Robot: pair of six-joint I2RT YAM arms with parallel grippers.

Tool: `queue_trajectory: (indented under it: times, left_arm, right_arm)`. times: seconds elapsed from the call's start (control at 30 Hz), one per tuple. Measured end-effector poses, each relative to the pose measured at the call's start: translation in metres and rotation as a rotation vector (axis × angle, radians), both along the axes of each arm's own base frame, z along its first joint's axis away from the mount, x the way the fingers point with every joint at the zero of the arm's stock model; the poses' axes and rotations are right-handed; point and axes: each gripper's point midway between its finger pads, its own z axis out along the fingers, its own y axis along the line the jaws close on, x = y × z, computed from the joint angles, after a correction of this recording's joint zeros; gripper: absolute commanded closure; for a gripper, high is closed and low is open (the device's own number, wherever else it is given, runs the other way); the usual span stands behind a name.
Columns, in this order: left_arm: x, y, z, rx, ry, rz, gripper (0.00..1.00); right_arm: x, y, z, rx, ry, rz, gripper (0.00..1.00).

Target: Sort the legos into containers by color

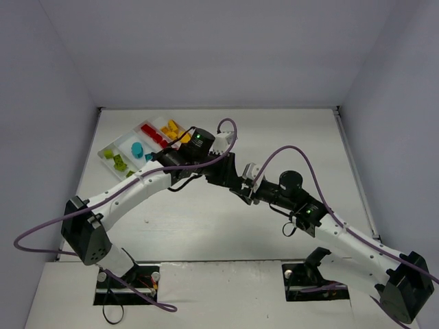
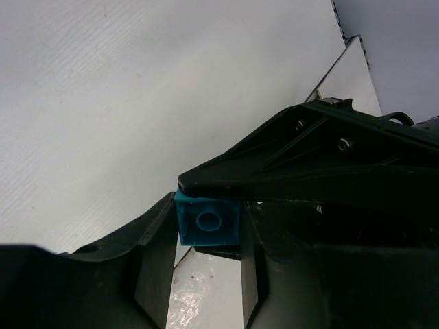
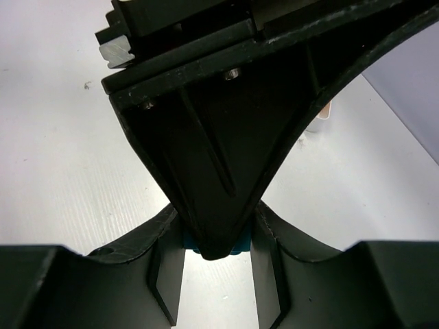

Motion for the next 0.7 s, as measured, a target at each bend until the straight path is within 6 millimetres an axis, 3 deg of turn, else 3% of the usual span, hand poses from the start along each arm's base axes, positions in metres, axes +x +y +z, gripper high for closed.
queue_trajectory:
  times: [0.03, 0.13, 0.23, 0.33, 0.4, 0.57, 0.7]
  left_arm:
    - [0.000, 0.000, -0.001, 0.001, 0.002, 0.000, 0.91]
    - [0.002, 0.001, -0.003, 0.014, -0.005, 0.003, 0.94]
    - [0.006, 0.009, -0.009, 0.048, -0.008, 0.023, 0.94]
    - [0.025, 0.030, -0.016, 0.083, -0.005, 0.088, 0.94]
    - [0.049, 0.055, -0.023, 0.114, -0.003, 0.178, 0.94]
    - [0.105, 0.142, -0.047, 0.256, 0.004, 0.465, 0.94]
    - [0.138, 0.201, -0.058, 0.356, -0.011, 0.662, 0.93]
  right_arm:
    - [0.000, 0.000, -0.001, -0.003, 0.002, -0.003, 0.63]
    - [0.001, 0.000, 0.001, 0.006, 0.002, -0.005, 0.27]
    - [0.002, 0.000, 0.005, 0.019, -0.003, -0.015, 0.15]
    - [0.005, -0.001, 0.003, 0.024, 0.017, -0.041, 0.10]
    - [0.009, -0.003, 0.000, 0.021, 0.033, -0.065, 0.08]
    - [0.019, -0.009, -0.003, 0.028, 0.061, -0.147, 0.07]
    - [0.022, -0.016, -0.010, 0.045, 0.082, -0.203, 0.07]
